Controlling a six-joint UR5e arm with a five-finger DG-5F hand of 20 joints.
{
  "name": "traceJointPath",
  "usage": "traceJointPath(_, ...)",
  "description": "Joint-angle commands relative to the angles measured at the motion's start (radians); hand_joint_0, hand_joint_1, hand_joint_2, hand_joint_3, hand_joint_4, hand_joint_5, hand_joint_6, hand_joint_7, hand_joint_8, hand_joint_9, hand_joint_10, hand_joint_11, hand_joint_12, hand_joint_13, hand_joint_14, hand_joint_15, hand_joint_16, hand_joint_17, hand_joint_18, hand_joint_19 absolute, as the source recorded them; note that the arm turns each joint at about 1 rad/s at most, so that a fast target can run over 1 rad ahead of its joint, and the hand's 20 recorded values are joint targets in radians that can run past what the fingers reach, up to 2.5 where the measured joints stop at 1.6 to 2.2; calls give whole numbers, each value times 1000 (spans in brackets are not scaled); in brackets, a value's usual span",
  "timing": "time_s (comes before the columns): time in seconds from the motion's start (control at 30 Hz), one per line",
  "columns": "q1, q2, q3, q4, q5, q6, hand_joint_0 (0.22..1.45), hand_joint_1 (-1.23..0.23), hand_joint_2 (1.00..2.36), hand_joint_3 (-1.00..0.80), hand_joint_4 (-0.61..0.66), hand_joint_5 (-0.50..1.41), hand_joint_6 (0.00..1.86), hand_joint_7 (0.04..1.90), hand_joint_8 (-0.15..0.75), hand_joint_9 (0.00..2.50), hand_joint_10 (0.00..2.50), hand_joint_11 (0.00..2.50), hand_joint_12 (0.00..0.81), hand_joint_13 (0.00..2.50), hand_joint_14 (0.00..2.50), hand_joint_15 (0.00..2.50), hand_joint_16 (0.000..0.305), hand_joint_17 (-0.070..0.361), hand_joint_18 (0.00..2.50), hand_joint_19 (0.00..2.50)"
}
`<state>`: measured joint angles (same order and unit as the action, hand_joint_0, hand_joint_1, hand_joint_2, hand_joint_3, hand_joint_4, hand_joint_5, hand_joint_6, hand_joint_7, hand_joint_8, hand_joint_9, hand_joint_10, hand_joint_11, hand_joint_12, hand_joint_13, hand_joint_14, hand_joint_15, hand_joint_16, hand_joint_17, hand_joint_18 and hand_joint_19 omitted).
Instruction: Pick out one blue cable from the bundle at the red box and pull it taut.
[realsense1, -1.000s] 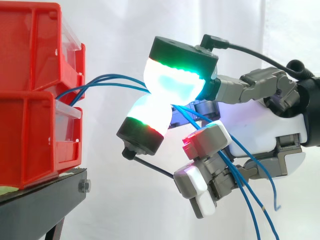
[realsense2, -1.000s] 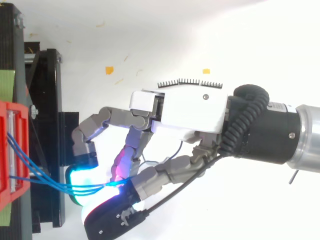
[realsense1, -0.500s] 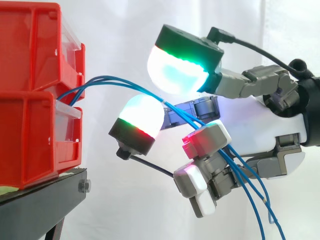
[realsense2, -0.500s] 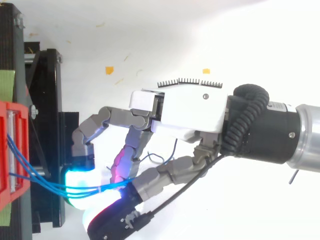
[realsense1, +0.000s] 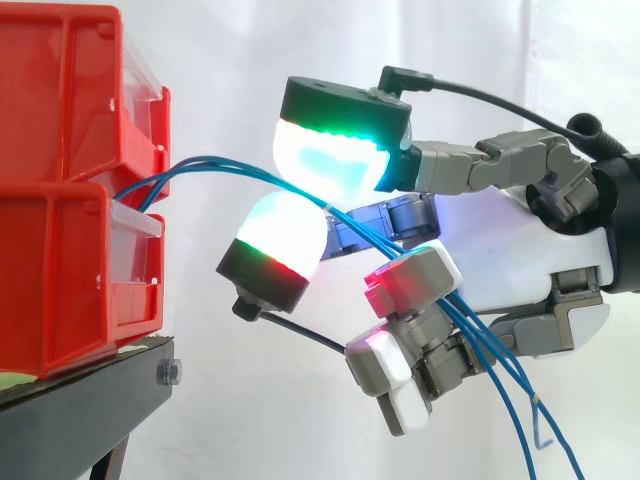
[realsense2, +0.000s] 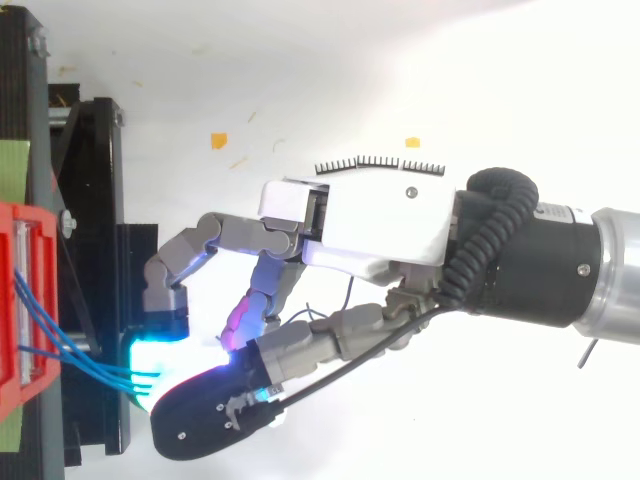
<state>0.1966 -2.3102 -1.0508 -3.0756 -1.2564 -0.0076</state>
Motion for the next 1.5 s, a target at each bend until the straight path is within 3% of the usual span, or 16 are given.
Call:
traceJointPath(0.0,0,0,0,0,0,0,604,-767,1020,-161,-10,-72,885,999,328,1427,36,911,336,1098,24,662,46,103,910,677)
traceJointPath(0.17,0,0,0,2,0,0,619,-831,1022,-109,3,-84,900,991,330,1383,35,924,333,1085,26,671,45,101,900,675)
traceJointPath(0.33,0,0,0,2,0,0,659,-892,1025,-107,-182,-92,912,1002,286,1409,37,923,329,1122,27,678,45,101,930,693)
traceJointPath(0.7,1,0,0,2,2,0,758,-915,1004,-442,-380,-98,909,1077,243,1439,37,917,331,1161,29,692,43,98,968,684)
traceJointPath(1.03,-2,0,-2,-2,2,0,787,-926,1000,-500,-412,-99,912,1177,240,1441,38,906,324,1171,27,680,42,95,972,685)
traceJointPath(1.47,1,0,0,2,2,0,765,-982,1000,-500,-305,-95,933,1041,254,1424,37,922,324,1163,28,684,43,96,981,665)
